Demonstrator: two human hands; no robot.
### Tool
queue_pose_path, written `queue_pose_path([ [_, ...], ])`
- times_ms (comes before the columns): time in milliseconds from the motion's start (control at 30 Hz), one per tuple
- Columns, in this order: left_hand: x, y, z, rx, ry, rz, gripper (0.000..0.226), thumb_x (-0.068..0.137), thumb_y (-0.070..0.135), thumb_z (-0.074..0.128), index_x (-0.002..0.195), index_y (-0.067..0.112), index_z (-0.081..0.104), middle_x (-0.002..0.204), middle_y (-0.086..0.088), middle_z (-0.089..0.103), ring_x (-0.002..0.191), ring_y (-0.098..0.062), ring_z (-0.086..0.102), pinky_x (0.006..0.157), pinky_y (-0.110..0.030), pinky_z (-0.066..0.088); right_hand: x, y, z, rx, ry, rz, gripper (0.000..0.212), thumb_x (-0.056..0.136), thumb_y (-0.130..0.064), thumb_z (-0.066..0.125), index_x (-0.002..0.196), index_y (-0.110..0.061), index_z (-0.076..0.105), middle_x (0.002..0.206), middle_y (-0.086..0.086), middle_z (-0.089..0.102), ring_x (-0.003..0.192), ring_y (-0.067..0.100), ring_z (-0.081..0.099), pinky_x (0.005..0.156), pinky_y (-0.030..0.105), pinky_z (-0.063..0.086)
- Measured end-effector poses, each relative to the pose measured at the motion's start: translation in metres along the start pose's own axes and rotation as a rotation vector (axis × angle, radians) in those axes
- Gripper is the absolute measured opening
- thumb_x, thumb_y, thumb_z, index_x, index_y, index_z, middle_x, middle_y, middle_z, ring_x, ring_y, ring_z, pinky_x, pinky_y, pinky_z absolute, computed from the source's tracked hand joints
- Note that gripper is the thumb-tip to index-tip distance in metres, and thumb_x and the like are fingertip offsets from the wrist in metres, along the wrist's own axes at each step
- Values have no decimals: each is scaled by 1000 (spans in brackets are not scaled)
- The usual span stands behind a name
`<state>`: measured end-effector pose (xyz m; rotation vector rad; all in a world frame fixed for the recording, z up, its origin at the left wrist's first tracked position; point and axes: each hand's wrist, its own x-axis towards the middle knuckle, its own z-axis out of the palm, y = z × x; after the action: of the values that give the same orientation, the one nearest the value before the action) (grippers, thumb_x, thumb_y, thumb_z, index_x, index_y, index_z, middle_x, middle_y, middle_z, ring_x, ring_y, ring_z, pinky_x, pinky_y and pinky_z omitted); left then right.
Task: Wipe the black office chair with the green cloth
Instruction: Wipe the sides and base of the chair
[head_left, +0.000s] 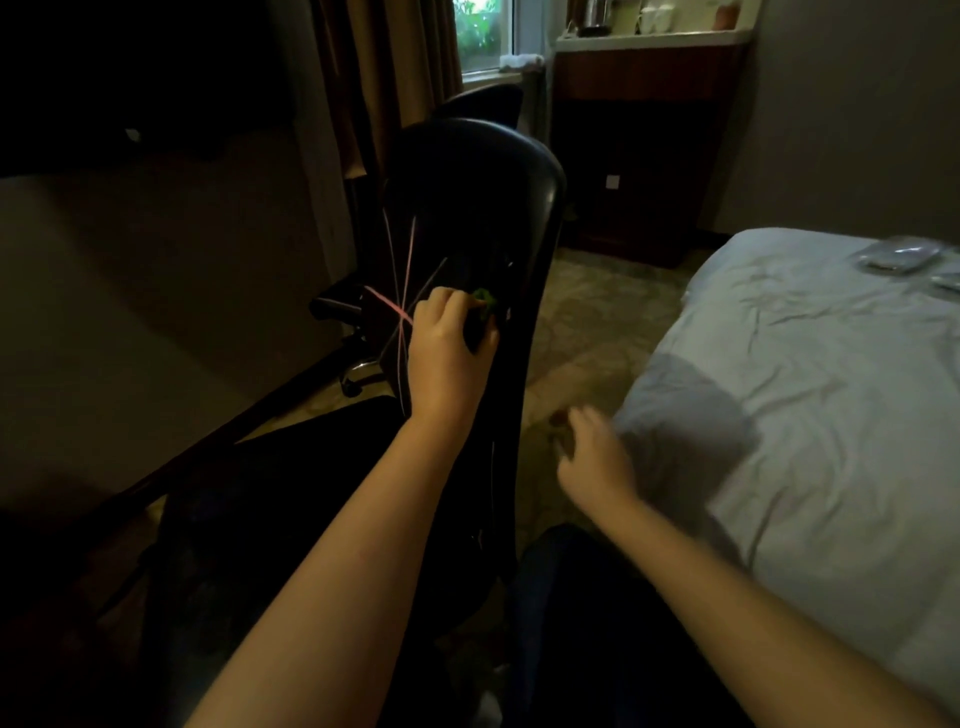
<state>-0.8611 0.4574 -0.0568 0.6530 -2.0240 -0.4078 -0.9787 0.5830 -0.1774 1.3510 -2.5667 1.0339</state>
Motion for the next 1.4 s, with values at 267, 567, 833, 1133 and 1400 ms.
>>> queue_pose_path([
  [267,-20,-19,8,-74,67,-44,14,85,9,69,95,8,59,101,-4,55,96,-21,54,82,-28,45,-101,57,78,-78,-240,299,28,97,-27,50,120,-13,59,123,6,58,118,20,47,94,29,42],
  [567,-57,-41,9,-87,57,-123,12,86,8,69,94,7,59,101,-4,56,95,-19,55,82,-35,51,-103,55,92,-153,-181,237,30,98,-32,47,121,-14,57,121,2,56,118,20,45,96,32,41],
  [833,-61,-41,-3,-103,-3,-219,14,88,14,68,88,20,56,92,8,51,82,-4,53,71,-9,42,-102,64,94,-138,-145,229,25,96,-31,49,111,-14,60,113,2,59,111,20,47,92,33,43],
  [1133,-30,-19,-10,-159,70,-180,9,91,16,67,100,14,69,99,4,61,91,-4,57,78,-9,44,-100,58,93,-69,-90,242,18,91,-19,58,102,-7,66,105,9,64,106,26,53,85,35,45],
  [1400,27,25,-12,-228,157,50,16,89,14,69,103,6,70,103,-3,65,95,-6,60,84,-12,47,-98,65,91,-5,-134,232,16,91,-16,58,105,-10,64,107,7,62,106,25,51,88,36,43],
])
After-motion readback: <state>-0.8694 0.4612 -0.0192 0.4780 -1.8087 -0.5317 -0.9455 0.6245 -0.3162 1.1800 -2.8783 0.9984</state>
